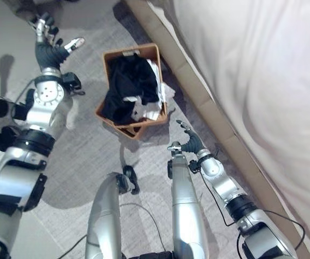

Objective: Pick up clothes into the bucket

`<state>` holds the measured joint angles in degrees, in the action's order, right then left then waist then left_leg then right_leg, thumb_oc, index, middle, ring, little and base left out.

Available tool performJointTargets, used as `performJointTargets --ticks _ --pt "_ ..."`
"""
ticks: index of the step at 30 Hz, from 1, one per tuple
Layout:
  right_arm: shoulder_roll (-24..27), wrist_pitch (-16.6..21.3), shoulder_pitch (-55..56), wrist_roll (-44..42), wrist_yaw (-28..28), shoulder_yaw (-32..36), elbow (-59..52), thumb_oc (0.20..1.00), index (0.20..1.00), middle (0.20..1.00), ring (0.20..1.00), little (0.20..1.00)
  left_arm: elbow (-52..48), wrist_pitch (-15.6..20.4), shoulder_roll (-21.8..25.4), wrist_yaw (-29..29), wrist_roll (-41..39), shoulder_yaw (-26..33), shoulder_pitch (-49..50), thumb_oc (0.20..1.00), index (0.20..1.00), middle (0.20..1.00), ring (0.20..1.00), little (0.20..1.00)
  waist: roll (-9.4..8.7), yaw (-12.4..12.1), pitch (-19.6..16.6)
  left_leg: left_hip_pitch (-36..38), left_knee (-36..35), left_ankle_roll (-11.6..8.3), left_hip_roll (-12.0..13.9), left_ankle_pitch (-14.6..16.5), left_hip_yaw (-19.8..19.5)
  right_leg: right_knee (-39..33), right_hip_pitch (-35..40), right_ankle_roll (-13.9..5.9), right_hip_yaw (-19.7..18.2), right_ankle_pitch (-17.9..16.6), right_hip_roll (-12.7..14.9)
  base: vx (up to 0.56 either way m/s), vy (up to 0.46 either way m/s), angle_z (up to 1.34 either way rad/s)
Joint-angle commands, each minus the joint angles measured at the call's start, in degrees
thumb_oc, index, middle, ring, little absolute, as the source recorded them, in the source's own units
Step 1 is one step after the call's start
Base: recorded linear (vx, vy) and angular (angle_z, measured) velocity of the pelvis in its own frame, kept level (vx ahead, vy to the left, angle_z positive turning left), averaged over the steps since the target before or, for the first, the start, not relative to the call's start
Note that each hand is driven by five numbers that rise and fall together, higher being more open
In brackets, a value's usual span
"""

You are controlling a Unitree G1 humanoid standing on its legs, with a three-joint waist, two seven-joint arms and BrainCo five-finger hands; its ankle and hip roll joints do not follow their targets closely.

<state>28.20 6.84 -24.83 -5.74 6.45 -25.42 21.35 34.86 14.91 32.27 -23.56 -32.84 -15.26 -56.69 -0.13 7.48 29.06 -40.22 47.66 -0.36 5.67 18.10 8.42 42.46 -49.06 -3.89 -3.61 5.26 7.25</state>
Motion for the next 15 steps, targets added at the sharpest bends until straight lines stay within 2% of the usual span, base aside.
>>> performJointTargets --ticks 1,2,6,7,10,14,15 --pt "-1.22 1.12 1.88 -1.38 -0.06 0.14 -2.02 1.000 1.000 1.000 1.000 1.000 -3.31 3.74 1.98 -0.94 -0.39 1.69 1.60 1.000 1.000 1.000 1.000 1.000 -0.91 0.17 -2.88 4.58 -4.86 1.44 -1.51 2.03 -1.27 -11.43 7.51 -5.59 0.38 -4.71 5.69 -0.01 -0.015 0.16" --pt "-1.36 0.90 2.54 -2.18 -0.22 1.00 -1.80 1.000 1.000 1.000 1.000 1.000 -5.95 3.99 0.75 -0.15 -1.16 2.32 4.31 1.000 1.000 1.000 1.000 1.000 -1.90 0.10 -3.19 8.55 -9.16 1.44 -2.32 -1.08 -1.14 -16.22 11.98 -5.60 1.77 -8.07 7.12 -0.01 -0.002 0.20" --pt "-1.37 0.09 5.27 -3.66 -2.00 3.06 -1.26 1.000 1.000 1.000 1.000 1.000 -11.50 3.87 -1.76 2.18 -1.88 3.74 11.22 1.000 1.000 1.000 1.000 1.000 -3.11 -0.38 -4.55 17.41 -16.81 0.62 -3.60 -3.57 -2.38 -22.81 21.90 -6.52 4.56 -10.64 8.68 0.10 0.020 0.31" --pt "-1.37 0.09 5.27 -3.66 -2.00 3.06 -1.26 1.000 1.000 1.000 1.000 1.000 -11.50 3.86 -1.76 2.18 -1.88 3.74 11.22 1.000 1.000 1.000 1.000 1.000 -3.11 -0.38 -4.52 17.46 -16.83 0.62 -3.60 -3.58 -2.38 -22.83 21.94 -6.52 4.57 -10.65 8.69 0.15 0.028 0.19" --pt "-1.18 -0.72 8.97 -4.01 -4.23 4.48 -0.77 1.000 1.000 1.000 1.000 1.000 -15.27 3.08 -4.27 4.90 -2.66 4.27 17.24 1.000 1.000 1.000 1.000 1.000 -4.29 -0.45 -6.99 24.89 -24.87 -0.05 -5.01 -6.50 -3.21 -29.23 30.23 -7.24 6.87 -13.02 9.45 0.16 0.038 0.18" --pt "-1.34 -1.25 11.32 -3.81 -5.90 5.20 -0.15 1.000 1.000 1.000 1.000 1.000 -17.56 2.28 -5.55 6.21 -1.91 4.54 21.71 1.000 1.000 1.000 1.000 1.000 -4.71 -0.47 -8.90 29.60 -30.71 -0.37 -5.70 -8.37 -3.55 -33.17 34.64 -7.54 8.40 -13.90 8.87 0.11 0.037 0.12" --pt "-1.35 -1.64 12.85 -3.42 -6.45 6.20 0.00 1.000 1.000 1.000 1.000 1.000 -19.98 1.78 -6.38 6.90 -1.67 5.66 25.46 1.000 1.000 1.000 1.000 1.000 -4.97 -0.38 -10.77 31.73 -33.87 -0.59 -5.55 -9.60 -3.41 -35.84 36.53 -7.87 9.09 -14.89 8.44 0.11 0.022 0.05"
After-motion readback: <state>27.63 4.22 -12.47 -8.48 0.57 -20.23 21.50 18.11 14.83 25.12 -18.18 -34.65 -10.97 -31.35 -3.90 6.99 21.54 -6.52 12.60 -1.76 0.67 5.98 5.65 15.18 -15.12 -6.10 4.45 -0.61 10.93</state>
